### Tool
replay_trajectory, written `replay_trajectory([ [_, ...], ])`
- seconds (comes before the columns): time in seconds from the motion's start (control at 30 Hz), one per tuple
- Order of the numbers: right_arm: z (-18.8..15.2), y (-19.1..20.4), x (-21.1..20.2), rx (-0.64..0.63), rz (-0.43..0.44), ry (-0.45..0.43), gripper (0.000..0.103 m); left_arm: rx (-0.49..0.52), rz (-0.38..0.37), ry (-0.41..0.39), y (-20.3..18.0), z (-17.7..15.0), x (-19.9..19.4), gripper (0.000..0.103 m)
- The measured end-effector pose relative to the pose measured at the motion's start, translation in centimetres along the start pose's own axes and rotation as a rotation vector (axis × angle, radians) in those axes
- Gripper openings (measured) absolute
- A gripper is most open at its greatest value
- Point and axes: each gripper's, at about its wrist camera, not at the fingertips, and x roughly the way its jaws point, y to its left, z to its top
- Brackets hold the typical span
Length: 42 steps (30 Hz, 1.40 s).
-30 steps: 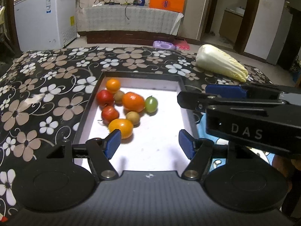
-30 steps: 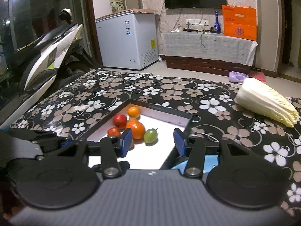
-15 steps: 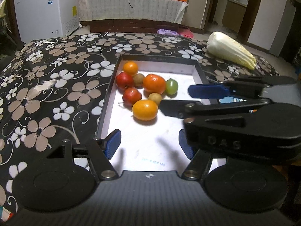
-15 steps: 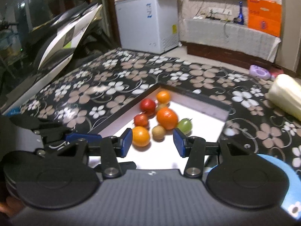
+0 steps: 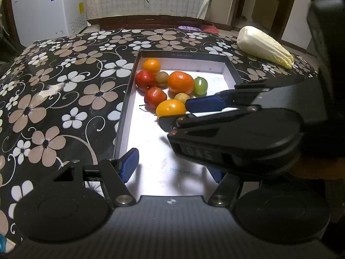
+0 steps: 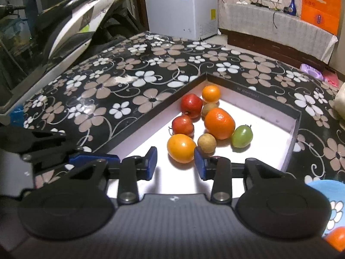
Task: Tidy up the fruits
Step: 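Grasp the yellow-orange tomato with the right tool and lift it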
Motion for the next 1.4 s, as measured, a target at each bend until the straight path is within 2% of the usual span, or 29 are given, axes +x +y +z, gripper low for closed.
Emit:
replay_trajectory([
  [0.2,0.3,-0.3,1.1,0.017,-0.042,0.011,0.040,0.001,0.002,-0.001,0.3,0.0,-0.1,0.072],
  [0.47,0.3,-0.2,1.2,0.005,-0.043,0.010,0.040,-0.006,0.006,-0.013,0.4,0.3,-0.1,0.073],
  [0.63,0.1,-0.5,0.0,0.010,-0.040,0.011,0.040,-0.019,0.003,-0.014,0.3,0.6,0.2,0.073],
  [0.87,0.0,-2.8,-3.6,0.087,-0.060,-0.054,0.040,-0.031,-0.010,-0.034,-0.7,1.7,1.1,0.072],
  [0.97,-0.2,-4.0,-4.8,0.119,-0.081,-0.076,0.040,-0.036,0.001,-0.037,-1.5,2.3,1.8,0.069],
  [1.13,-0.6,-5.6,-6.5,0.166,-0.090,-0.106,0.040,-0.050,0.001,-0.051,-2.6,3.6,3.2,0.056],
  [1.4,-1.4,-6.8,-8.2,0.178,-0.093,-0.121,0.040,-0.078,0.015,-0.015,-3.2,5.0,5.6,0.037],
])
